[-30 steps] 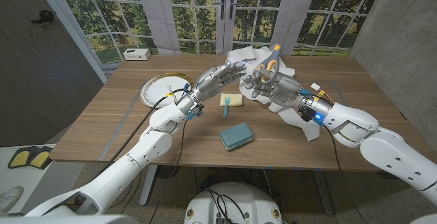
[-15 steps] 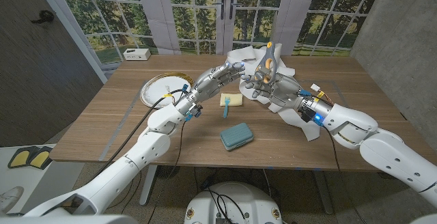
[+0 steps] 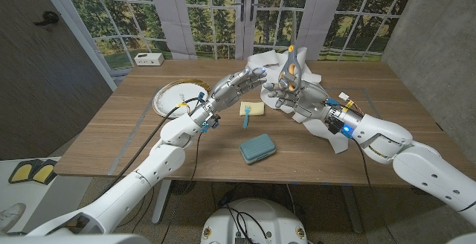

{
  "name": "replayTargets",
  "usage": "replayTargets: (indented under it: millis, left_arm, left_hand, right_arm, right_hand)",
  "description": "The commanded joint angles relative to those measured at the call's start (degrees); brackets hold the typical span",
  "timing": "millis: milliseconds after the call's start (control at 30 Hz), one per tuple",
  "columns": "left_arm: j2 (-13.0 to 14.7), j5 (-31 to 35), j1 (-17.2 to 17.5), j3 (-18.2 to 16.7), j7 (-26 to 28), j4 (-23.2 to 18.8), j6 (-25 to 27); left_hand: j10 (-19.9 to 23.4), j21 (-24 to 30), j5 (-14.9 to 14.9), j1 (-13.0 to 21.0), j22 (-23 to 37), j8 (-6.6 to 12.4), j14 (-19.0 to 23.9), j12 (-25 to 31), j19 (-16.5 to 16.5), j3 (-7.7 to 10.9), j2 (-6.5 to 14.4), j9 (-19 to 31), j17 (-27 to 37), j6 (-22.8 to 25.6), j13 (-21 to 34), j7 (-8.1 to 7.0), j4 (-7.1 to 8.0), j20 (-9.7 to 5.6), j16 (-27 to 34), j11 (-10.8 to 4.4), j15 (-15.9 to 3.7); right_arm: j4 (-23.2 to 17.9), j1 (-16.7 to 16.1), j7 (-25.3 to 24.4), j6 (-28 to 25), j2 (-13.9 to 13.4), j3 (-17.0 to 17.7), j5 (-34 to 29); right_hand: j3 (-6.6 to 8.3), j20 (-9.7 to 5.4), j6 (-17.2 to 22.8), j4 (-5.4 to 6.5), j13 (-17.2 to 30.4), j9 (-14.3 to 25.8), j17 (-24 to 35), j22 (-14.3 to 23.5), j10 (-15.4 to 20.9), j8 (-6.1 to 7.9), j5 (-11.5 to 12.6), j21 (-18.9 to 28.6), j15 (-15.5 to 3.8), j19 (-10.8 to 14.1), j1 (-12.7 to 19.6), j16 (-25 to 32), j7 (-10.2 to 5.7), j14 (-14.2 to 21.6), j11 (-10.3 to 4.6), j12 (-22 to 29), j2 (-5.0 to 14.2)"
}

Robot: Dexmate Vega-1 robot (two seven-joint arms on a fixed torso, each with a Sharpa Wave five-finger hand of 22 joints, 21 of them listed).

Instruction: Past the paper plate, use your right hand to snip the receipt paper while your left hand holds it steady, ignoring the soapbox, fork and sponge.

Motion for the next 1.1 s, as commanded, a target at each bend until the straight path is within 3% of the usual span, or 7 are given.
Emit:
replayTargets:
  millis: [33,267,333,567,667,933,1100]
  left_arm:
    - [-0.18,0.0,0.31,0.02,0.51,-0.19,-0.12]
    - [0.14,0.15,0.66,-0.05,0.6,-0.55,-0.29]
    - [0.37,0.1,0.76,-0.1,0.45,-0.68,-0.28]
    - [1.16,-0.11,1.54,-0.39,0.33,-1.46,-0.39]
    - [1.46,-0.08,1.91,-0.56,0.38,-1.72,-0.62]
    - [1.89,-0.27,2.55,-0.78,0.23,-2.16,-1.04]
    - [2.08,-0.43,2.88,-0.85,0.11,-2.4,-1.21]
  left_hand:
    - [0.47,0.36,-0.06,0.3,0.11,-0.14,0.47,0.29,0.0,0.33,0.63,0.12,0.15,0.28,0.34,-0.13,-0.11,0.38,0.49,0.0,-5.81]
    - [0.68,0.37,-0.07,0.31,0.12,-0.2,0.46,0.35,0.05,0.36,0.69,0.11,0.17,0.26,0.35,-0.09,-0.14,0.24,0.49,-0.07,-5.82]
    - [0.65,0.37,-0.07,0.31,0.12,-0.2,0.47,0.34,0.05,0.37,0.7,0.11,0.17,0.27,0.35,-0.04,-0.14,0.21,0.49,-0.09,-5.82]
    - [0.76,0.38,-0.07,0.3,0.13,-0.13,0.47,0.36,0.08,0.4,0.78,0.11,0.21,0.59,0.37,-0.09,-0.15,0.24,0.49,-0.08,-5.82]
    - [0.9,0.38,-0.07,0.28,0.14,-0.1,0.47,0.4,0.09,0.42,0.84,0.11,0.22,0.73,0.37,-0.15,-0.15,0.3,0.5,-0.15,-5.84]
    - [1.15,0.39,-0.07,0.29,0.14,-0.05,0.48,0.48,0.13,0.48,0.97,0.1,0.25,1.01,0.38,-0.25,-0.16,0.39,0.51,-0.26,-5.88]
    - [1.17,0.39,-0.08,0.31,0.15,-0.05,0.56,0.47,0.14,0.51,1.01,0.1,0.27,1.11,0.39,-0.31,-0.18,0.36,0.54,-0.26,-5.93]
  right_arm:
    - [-0.7,-0.66,-1.07,-0.32,-0.67,0.33,-1.06]
    - [-0.94,-1.02,-0.8,-0.39,-0.49,0.47,-0.13]
    - [-1.05,-1.08,-0.88,-0.42,-0.6,0.52,-0.31]
    - [-1.05,-0.67,-0.59,-0.67,-0.11,-0.39,0.16]
    - [-0.7,-0.42,-0.18,-0.48,-0.03,-0.67,-0.05]
    - [-0.56,-1.48,-0.34,0.48,0.07,-0.16,-0.36]
    - [-0.78,-2.07,-0.14,0.86,-0.02,-0.12,-0.73]
  right_hand:
    - [0.5,-5.8,-1.11,-0.34,0.97,5.4,0.45,0.11,5.72,13.0,0.25,0.11,-5.43,0.34,0.98,0.93,0.0,1.21,-4.17,1.14,0.73]
    - [1.69,-6.05,-3.39,-1.09,9.43,4.05,1.82,0.34,13.78,20.65,0.24,0.09,-5.96,0.36,2.99,1.87,-0.26,4.2,-8.12,8.39,1.43]
    - [2.32,-5.98,-4.38,-1.43,24.88,3.67,3.25,0.61,6.43,23.95,-0.08,0.66,-5.83,0.09,3.77,0.46,-0.53,5.62,-9.58,17.08,1.24]
    - [3.81,-6.06,-3.55,-1.89,36.33,1.71,6.27,0.9,2.72,22.02,-0.51,1.91,-5.91,-0.38,4.9,0.88,-0.44,8.23,-9.73,23.52,1.58]
    - [4.5,-6.06,-1.26,-2.04,34.64,-4.98,8.16,1.11,1.98,17.75,-0.94,3.03,-5.91,-0.79,5.14,0.98,0.27,8.76,-9.33,21.7,1.29]
    - [4.88,-6.11,-1.29,-1.95,26.25,-3.22,10.25,1.11,-3.11,18.69,-1.43,4.7,-5.82,-1.58,4.62,1.19,0.44,7.58,-6.45,11.74,0.89]
    - [5.15,-6.07,0.05,-2.31,22.97,-9.91,11.19,1.19,-1.54,14.97,-1.53,5.91,-5.86,-1.1,4.88,1.89,0.66,8.36,-7.46,8.82,0.65]
